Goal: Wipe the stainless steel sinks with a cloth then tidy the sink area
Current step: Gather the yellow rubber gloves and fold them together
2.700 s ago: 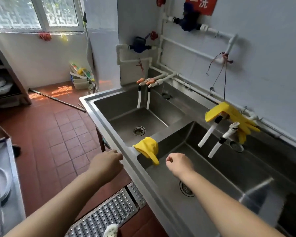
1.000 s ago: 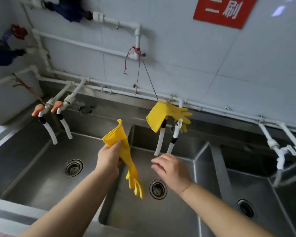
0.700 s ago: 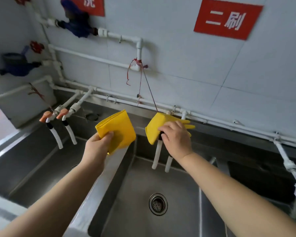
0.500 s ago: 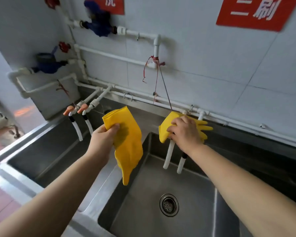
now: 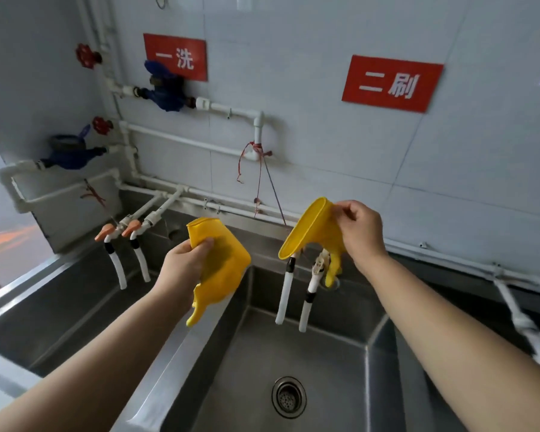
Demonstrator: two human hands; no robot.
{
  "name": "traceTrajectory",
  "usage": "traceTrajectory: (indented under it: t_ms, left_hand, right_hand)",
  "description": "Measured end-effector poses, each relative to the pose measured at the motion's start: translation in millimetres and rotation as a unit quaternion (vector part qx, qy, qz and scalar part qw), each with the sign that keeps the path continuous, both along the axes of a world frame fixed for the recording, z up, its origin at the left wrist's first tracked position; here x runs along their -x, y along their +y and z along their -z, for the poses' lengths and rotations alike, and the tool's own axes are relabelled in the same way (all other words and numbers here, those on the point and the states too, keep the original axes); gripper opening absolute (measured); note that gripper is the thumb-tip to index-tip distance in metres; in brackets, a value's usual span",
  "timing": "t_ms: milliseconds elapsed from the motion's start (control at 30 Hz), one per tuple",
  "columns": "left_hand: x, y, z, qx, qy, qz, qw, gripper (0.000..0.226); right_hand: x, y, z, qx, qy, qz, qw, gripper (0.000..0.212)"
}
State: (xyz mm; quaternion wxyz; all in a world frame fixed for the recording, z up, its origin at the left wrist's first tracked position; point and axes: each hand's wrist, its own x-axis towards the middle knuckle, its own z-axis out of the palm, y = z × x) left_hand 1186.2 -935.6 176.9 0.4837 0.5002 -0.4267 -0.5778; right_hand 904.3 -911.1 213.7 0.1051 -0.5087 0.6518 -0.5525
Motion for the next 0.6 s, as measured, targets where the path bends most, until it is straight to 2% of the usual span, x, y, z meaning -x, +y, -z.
traceTrajectory:
  t_ms: [67,133,333,433,600]
  left_hand:
    - [1.8,3.0,-11.9,0.021,0.003,0.030,0.999,0.018]
    - [3.1,6.5,-22.5,0.031,0.018,0.057,0.998,0.030]
    - [-1.2,24.4,-35.5,0.048,0.047,0.151,0.986,0.047]
    - [-3.3,38.1,-32.0,0.033,0.041,0.211,0.976,0.047]
    - [8.8,69.9,-32.0,0.012,0.069,0.326,0.943,0.026]
  right_hand:
    - [-5.7,18.5,-20.4,0.010,-0.008,0.024,1.000,0.020]
    - [-15.5,37.1,-36.6,0.016,-0.013,0.037,0.999,0.019]
    - [-65.3,91.7,-55.7,0.040,-0.004,0.039,0.998,0.017]
    - [-87.4,117.8,-48.2,0.037,-0.021,0.043,0.998,0.017]
    - [-103.4,164.5,-29.2,0.002,-0.060,0.105,0.993,0.016]
